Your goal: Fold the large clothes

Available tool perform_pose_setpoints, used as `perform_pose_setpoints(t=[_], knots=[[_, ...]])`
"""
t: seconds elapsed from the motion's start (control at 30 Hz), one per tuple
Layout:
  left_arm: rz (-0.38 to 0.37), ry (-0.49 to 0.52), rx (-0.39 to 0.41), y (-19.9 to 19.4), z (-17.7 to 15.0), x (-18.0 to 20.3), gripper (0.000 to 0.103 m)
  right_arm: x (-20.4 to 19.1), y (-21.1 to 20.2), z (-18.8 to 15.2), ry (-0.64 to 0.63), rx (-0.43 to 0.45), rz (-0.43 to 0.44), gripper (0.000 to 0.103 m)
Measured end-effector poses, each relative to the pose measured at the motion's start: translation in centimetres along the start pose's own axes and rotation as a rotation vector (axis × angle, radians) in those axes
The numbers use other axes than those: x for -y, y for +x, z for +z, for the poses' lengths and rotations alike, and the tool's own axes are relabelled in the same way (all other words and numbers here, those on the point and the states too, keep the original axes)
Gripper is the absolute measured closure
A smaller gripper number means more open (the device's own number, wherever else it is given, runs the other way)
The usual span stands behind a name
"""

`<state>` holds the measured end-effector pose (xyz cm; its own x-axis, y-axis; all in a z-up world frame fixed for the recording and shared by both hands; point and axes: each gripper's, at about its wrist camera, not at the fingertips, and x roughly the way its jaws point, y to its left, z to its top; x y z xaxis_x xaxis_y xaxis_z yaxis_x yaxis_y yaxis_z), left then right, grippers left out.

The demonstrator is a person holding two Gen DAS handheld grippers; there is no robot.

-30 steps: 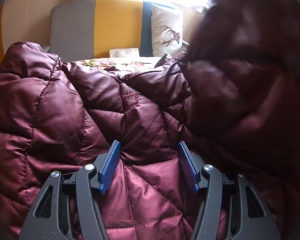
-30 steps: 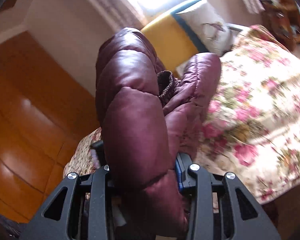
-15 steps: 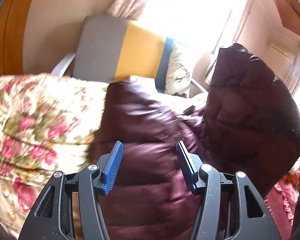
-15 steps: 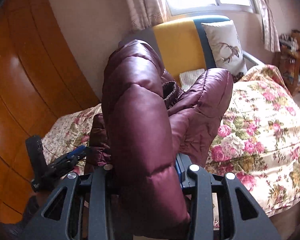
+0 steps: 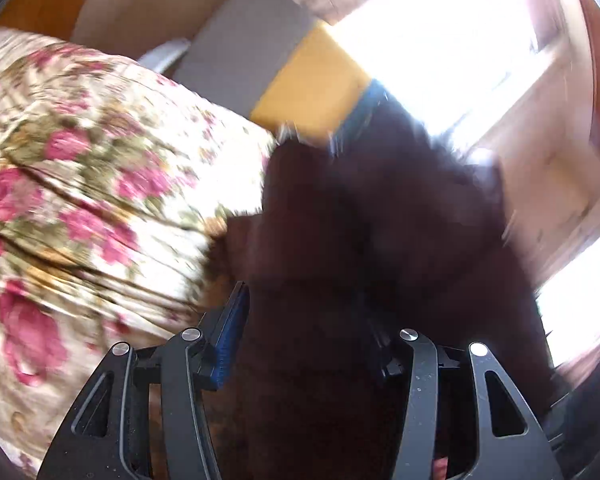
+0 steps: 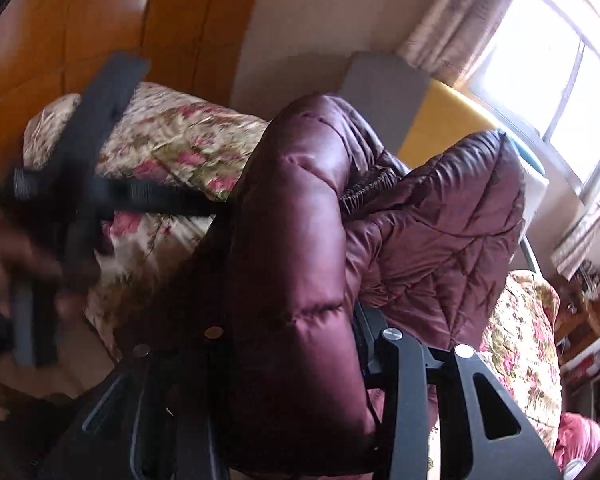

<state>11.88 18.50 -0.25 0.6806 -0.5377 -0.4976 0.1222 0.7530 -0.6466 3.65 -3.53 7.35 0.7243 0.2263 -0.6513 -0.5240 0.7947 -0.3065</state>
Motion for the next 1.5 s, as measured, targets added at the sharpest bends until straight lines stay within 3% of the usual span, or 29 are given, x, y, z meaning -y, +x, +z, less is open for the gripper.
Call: perform_pose_setpoints(t=[0.1, 0.17, 0.2, 0.23, 0.3, 0.47, 0.5, 0.53, 0.6, 0.63, 0.67, 0.73, 0.83, 0.97, 1.0, 1.03, 1.17, 1.27, 1.37, 1.4, 1.43, 1.5], knots=[[-0.102, -0.034, 0.09, -4.2, 1.9, -0.2, 0.052, -2.8, 0.7, -1.2, -0.13, 0.032, -0.07, 0.066], [-0.179, 0.053, 0.122, -6.5, 2.9, 2.2, 0.051, -4.6, 1.3, -2.0, -0.224, 0.056, -0.114, 0.066], [-0.214, 0.099, 0.113, -6.9, 3.1, 3.5, 0.046, -5.5, 1.6, -2.3, -0.264, 0.068, -0.136, 0.066], [-0.235, 0.163, 0.085, -6.9, 3.3, 5.6, 0.04, -6.4, 1.9, -2.6, -0.291, 0.077, -0.146, 0.066], [-0.234, 0.263, 0.029, -6.0, 3.5, 8.4, 0.038, -7.8, 1.7, -3.3, -0.347, 0.102, -0.161, 0.066], [-0.142, 0.425, -0.18, 0.4, 3.3, 14.0, 0.038, -9.5, 1.2, -3.9, -0.405, 0.139, -0.156, 0.066], [-0.118, 0.431, -0.204, 1.5, 3.4, 14.5, 0.038, -9.2, 0.9, -4.0, -0.389, 0.139, -0.158, 0.065], [-0.103, 0.433, -0.221, 2.4, 3.6, 14.8, 0.048, -8.8, 1.0, -3.9, -0.361, 0.136, -0.152, 0.064], [-0.045, 0.454, -0.23, 3.7, 3.9, 15.6, 0.077, -7.5, 0.7, -3.6, -0.3, 0.138, -0.125, 0.052], [-0.049, 0.444, -0.236, 3.8, 4.0, 15.4, 0.081, -6.9, 0.3, -3.5, -0.279, 0.143, -0.081, 0.046], [-0.043, 0.442, -0.241, 3.9, 4.1, 15.6, 0.083, -6.4, -0.2, -3.6, -0.267, 0.16, -0.025, 0.032], [-0.02, 0.468, -0.242, 3.9, 3.8, 16.2, 0.085, -5.8, -0.7, -3.8, -0.28, 0.172, -0.005, 0.03], [-0.013, 0.443, -0.235, 3.3, 3.7, 16.0, 0.086, -3.2, -2.7, -3.8, -0.196, 0.152, 0.23, 0.01], [-0.023, 0.396, -0.208, 2.5, 3.6, 14.6, 0.086, 5.3, -5.6, -3.9, 0.156, 0.17, 0.57, 0.008], [-0.029, 0.388, -0.201, 2.4, 3.6, 14.4, 0.086, 7.9, -5.7, -4.0, 0.261, 0.187, 0.591, 0.01], [-0.037, 0.378, -0.192, 2.1, 3.4, 14.1, 0.086, 9.7, -5.6, -4.0, 0.326, 0.199, 0.57, 0.01], [-0.06, 0.342, -0.168, 1.8, 3.1, 13.6, 0.086, 14.2, -2.7, -2.9, 0.455, 0.198, 0.364, 0.035], [-0.08, 0.333, -0.145, 1.4, 2.9, 13.6, 0.086, 13.5, 0.5, -1.5, 0.427, 0.164, 0.322, 0.045], [-0.113, 0.273, -0.086, -0.7, 3.2, 12.7, 0.084, 11.9, 1.5, -1.1, 0.387, 0.165, 0.296, 0.044], [-0.131, 0.232, -0.056, -1.9, 3.5, 11.9, 0.074, 11.1, 1.8, -1.0, 0.356, 0.176, 0.266, 0.044], [-0.147, 0.191, -0.022, -3.2, 3.8, 10.9, 0.048, 10.7, 2.1, -1.0, 0.346, 0.177, 0.262, 0.044], [-0.067, 0.113, 0.088, -6.1, 4.2, 8.1, 0.03, 10.5, 2.5, -1.1, 0.345, 0.183, 0.271, 0.044]])
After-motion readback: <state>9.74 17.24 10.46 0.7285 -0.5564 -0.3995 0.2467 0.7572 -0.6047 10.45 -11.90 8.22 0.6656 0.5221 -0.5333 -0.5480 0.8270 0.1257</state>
